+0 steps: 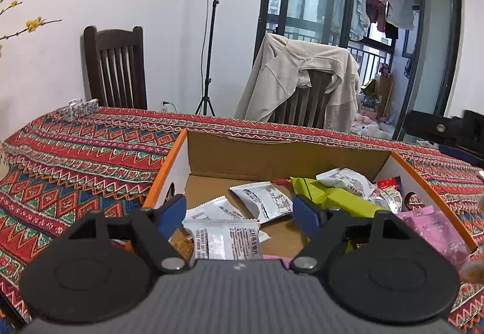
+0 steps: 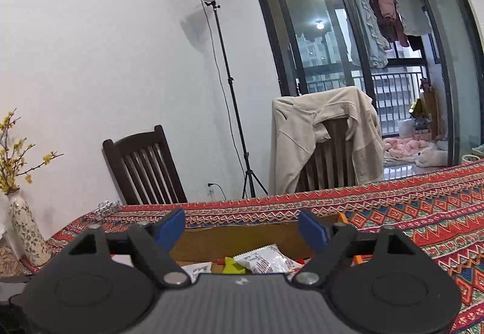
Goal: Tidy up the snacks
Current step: 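Withdraw both tools from the box toward the snacks on the cloth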
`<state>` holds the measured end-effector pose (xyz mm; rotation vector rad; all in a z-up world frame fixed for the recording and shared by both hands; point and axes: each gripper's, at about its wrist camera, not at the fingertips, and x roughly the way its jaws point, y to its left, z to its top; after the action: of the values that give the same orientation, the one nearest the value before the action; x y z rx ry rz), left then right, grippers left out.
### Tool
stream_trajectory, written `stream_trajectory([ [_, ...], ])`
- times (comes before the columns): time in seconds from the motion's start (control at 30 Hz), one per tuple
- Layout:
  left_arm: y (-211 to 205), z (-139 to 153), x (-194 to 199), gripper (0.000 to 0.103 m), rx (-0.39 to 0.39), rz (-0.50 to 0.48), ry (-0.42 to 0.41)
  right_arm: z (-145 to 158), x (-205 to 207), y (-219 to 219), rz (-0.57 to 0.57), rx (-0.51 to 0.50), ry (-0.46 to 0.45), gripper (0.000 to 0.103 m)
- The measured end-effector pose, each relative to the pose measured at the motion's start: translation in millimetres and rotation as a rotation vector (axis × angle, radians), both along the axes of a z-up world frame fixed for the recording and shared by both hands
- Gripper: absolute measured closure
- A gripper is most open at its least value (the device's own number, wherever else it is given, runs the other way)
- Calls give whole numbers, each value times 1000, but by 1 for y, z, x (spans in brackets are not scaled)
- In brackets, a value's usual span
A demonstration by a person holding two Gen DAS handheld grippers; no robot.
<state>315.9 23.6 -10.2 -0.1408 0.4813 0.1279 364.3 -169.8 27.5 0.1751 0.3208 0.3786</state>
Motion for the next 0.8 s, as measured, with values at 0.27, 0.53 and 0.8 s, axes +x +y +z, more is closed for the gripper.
stream_trajectory([
  [0.27,9,22,-22,0,-50,30,-14,19,-19,-17,-11,-3,46,0],
  [0.53,8,33,-74,0,-2,2,-20,24,-77,-37,30,-80,89,0],
  [0.8,12,20,-142,0,7,-29,23,-3,-162,-42,92,-172,157,0],
])
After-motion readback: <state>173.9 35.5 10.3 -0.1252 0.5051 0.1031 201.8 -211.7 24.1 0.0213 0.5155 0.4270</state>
